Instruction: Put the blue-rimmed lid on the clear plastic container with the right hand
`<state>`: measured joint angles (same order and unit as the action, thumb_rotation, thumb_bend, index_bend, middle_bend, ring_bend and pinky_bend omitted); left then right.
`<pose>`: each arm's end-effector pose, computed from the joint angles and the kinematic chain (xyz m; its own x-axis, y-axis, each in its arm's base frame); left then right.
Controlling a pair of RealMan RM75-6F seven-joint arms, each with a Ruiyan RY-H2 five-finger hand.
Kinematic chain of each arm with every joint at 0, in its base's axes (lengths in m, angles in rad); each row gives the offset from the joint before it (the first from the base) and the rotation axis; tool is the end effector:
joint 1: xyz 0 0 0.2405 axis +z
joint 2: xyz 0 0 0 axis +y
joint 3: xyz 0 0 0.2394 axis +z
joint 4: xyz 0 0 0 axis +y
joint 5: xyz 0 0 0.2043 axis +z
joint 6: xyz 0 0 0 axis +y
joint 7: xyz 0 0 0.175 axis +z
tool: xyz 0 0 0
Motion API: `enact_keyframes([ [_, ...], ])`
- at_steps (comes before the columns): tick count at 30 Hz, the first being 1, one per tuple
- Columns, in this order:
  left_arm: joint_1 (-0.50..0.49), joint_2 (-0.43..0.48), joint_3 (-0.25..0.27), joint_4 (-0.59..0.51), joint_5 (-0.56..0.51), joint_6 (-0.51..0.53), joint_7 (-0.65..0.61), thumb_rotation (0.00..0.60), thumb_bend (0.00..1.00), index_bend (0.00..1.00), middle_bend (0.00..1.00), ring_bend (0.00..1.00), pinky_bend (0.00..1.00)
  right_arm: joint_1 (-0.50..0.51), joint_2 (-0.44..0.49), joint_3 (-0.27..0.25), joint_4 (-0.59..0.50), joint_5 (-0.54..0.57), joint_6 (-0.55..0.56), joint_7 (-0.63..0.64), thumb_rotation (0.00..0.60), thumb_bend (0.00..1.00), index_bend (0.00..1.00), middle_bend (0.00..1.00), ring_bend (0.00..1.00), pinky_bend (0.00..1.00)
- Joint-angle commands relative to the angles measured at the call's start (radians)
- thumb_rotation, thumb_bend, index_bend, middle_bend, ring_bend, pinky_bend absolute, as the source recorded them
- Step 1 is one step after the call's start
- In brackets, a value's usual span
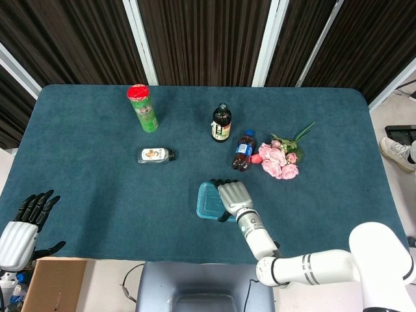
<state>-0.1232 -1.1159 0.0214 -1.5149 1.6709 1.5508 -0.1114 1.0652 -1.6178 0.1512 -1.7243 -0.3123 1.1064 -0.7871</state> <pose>-0.2799 0.2055 0.1526 0.3940 0.0038 0.9191 0.8993 -0.2080 -0.3847 -0.0781 -0.3331 -0.0667 0.4836 -0.5105 0.7110 -0.8739 -0.2365 0.4246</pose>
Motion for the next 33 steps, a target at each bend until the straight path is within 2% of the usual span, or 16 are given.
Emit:
enact_keyframes([
  [1,0.0,0.001,0.0,0.0,0.0,0.0,-0.002,0.6,0.44,0.0,0.0,0.0,0.09,0.002,0.0,-0.001,0.0,0.009,-0.002,-0.008,0.6,0.32,0.74,0.65,0.47,0.47],
  [7,-0.001,0.002,-0.001,0.0,-0.001,-0.002,-0.004,0.6,0.44,0.0,0.0,0.0,0.09,0.006,0.009,0.002,-0.003,0.022,-0.015,-0.02,0.6,0.32,0.62,0.55,0.37,0.4],
  [23,0.002,0.005,0.0,0.002,0.002,0.006,-0.014,0.6,0.44,0.0,0.0,0.0,0.09,0.008,0.017,-0.002,-0.011,0.024,-0.013,-0.035,0.6,0.32,0.39,0.37,0.23,0.32],
  [33,0.002,0.005,-0.001,0.001,0.003,0.008,-0.016,0.6,0.44,0.0,0.0,0.0,0.09,0.003,0.024,-0.001,-0.017,0.013,-0.014,-0.028,0.6,0.32,0.32,0.29,0.18,0.3],
])
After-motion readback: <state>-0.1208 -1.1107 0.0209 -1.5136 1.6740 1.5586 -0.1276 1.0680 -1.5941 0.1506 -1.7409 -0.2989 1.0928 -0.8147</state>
